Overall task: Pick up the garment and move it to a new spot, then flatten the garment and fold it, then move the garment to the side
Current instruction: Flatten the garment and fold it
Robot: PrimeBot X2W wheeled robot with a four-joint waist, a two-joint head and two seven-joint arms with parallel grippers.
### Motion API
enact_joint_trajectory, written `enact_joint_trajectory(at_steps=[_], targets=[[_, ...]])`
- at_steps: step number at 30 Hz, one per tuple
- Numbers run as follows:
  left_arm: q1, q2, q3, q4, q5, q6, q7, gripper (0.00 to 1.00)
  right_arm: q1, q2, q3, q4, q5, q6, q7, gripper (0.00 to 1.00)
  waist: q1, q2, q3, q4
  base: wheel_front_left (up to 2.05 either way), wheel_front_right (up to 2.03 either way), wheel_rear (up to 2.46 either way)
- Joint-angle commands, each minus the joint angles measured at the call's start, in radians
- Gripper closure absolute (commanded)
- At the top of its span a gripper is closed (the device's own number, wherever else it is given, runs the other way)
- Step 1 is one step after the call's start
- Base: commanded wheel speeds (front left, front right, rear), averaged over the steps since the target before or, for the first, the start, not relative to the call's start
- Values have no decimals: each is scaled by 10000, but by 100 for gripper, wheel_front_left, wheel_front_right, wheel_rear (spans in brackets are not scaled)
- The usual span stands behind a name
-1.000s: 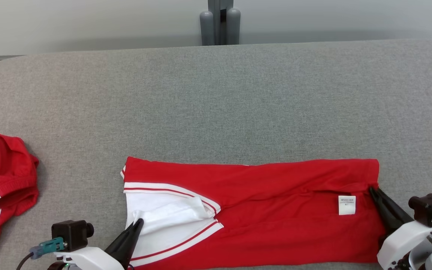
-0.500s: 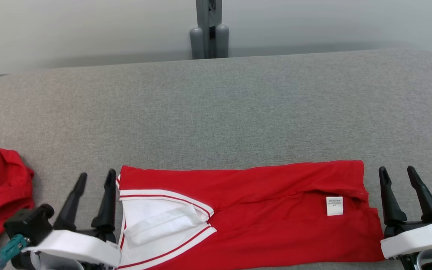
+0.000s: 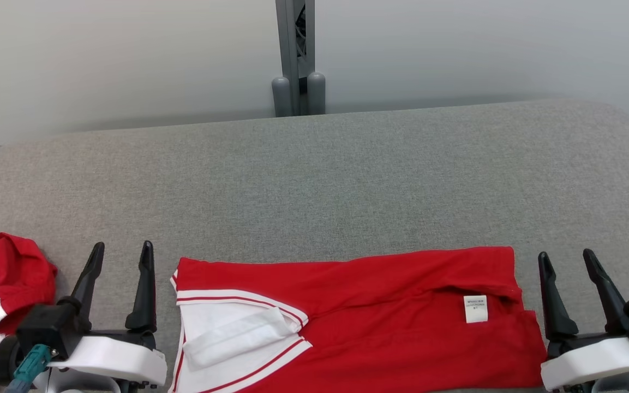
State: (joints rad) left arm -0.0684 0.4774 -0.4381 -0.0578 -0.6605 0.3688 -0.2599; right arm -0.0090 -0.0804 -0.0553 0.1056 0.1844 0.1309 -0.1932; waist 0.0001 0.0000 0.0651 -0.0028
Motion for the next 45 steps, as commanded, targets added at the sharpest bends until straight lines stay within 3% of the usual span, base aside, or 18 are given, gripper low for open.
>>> enact_joint_trajectory(at_steps=[1,11,27,35,45], targets=[[77,27,-13,137,116,-135,-44,0,149,-18,37,-19,-108,-3,90,0,-1,0,-92,57,0,0,0],[150,-171,-140,663,324,-517,-53,0,442,-46,235,-81,-203,-3,376,0,-1,0,-210,233,0,0,0],[-143,-391,-88,850,555,-742,-56,0,76,-297,-1,395,10,-3,293,0,-1,0,-10,408,0,0,0],[-559,-553,-305,907,680,-869,-11,0,-991,-714,-228,2822,229,-3,58,0,-1,0,501,576,0,0,0],[-1107,-713,-518,1241,719,-1120,16,0,-2127,-452,1120,5830,1271,-3,-472,0,-1,0,1058,637,0,0,0]])
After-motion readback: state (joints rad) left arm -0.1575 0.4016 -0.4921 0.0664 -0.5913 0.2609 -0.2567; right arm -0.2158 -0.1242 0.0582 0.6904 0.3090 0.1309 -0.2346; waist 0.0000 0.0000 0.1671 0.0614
